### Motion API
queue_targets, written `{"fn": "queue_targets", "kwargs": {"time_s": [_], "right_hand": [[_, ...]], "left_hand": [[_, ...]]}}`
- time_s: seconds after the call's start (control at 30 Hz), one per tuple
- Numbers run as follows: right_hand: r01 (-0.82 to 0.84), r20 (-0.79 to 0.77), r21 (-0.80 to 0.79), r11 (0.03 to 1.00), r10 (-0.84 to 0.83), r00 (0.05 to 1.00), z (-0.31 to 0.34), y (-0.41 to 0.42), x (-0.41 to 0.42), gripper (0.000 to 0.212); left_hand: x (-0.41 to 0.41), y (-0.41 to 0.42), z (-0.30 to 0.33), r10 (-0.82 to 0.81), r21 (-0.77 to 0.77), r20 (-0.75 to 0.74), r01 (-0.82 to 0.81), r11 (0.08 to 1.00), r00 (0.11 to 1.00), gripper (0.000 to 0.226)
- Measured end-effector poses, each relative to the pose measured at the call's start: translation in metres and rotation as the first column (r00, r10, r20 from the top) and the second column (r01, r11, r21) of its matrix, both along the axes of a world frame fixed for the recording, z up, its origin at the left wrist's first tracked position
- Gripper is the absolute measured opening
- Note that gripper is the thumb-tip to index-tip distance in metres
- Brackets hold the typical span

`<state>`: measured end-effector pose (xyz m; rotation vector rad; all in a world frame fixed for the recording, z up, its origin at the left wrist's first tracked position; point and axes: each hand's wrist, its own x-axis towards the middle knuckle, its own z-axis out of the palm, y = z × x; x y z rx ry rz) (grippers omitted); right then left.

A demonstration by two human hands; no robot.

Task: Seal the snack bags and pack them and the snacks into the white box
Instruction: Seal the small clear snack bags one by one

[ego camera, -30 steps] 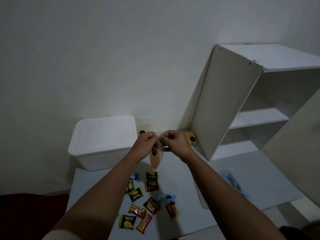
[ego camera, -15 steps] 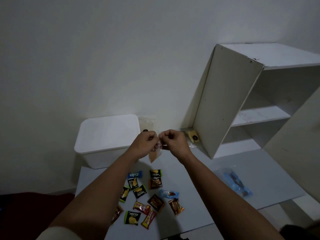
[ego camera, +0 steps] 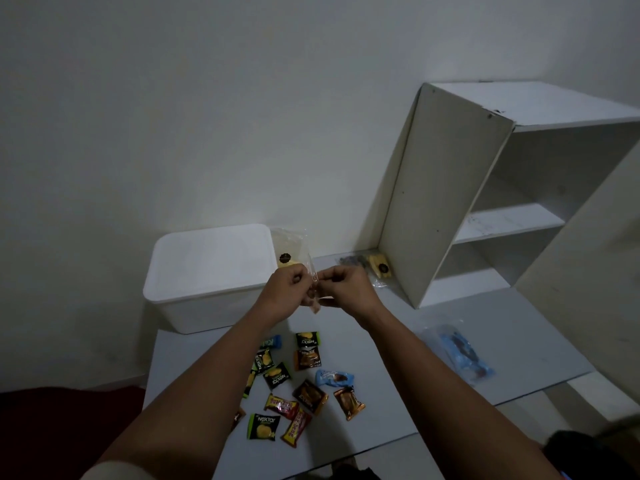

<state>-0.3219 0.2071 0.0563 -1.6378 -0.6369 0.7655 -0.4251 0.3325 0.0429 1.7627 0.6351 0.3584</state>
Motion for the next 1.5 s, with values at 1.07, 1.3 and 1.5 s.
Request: {"fn": "queue_targets", "kwargs": {"time_s": [1.07,1.3,1.5], "right_hand": [[-0.062,-0.016,-0.347,0.936,0.060,0.998,-0.202,0.109,0.223,0.031],[-0.029,-0.014,-0.347,0.937,0.026,1.000,-0.231,0.193,0.284,0.030],[-0.008,-0.015,-0.324,0.946,0.004,1.000,-0.246,0.220,0.292,0.025]], "left_hand": [[0.200,0.064,-0.187,0.360,-0.309,-0.232,-0.419,0.854,0.904,0.018],[0.249,0.119,-0.233,0.481,-0.079,-0.383,-0.547,0.833,0.789,0.020],[0.254,0.132,-0.249,0.533,0.024,-0.443,-0.585,0.811,0.721,0.030]]}}
